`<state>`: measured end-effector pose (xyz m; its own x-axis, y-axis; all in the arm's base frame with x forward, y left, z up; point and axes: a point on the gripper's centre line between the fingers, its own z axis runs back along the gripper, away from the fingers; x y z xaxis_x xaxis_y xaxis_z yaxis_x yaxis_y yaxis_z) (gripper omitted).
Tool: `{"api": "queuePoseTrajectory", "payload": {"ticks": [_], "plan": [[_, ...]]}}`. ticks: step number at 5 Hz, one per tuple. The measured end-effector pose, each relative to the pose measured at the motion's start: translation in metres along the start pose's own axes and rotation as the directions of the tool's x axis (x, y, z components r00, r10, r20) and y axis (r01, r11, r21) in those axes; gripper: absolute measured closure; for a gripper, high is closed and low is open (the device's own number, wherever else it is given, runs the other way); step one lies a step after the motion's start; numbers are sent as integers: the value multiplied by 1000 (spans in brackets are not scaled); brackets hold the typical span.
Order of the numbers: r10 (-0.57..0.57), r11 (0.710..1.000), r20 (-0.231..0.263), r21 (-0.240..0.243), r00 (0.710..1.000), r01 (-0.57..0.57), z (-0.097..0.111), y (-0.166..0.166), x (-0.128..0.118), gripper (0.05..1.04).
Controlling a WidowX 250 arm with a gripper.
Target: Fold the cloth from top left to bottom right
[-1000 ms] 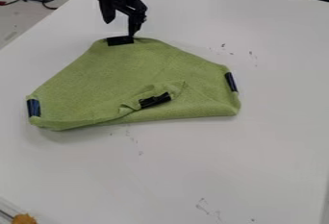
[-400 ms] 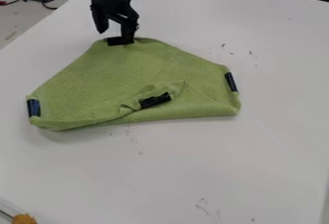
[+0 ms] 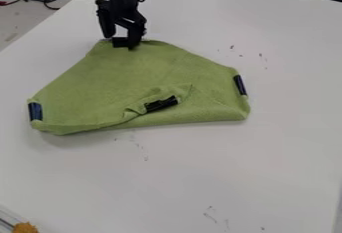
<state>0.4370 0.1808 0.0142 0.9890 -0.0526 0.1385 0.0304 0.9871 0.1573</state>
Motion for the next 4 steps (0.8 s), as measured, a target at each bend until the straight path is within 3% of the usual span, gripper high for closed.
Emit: {"api": "queuePoseTrajectory", "payload": {"ticks": [1, 3, 4], "plan": [[-5, 1000, 4, -9, 1000, 5, -2, -1, 3, 139], [-19, 1000, -6, -15, 1000, 19, -3, -8, 3, 692], [-35, 999, -23, 10, 999, 35, 0, -12, 2, 899]]}}
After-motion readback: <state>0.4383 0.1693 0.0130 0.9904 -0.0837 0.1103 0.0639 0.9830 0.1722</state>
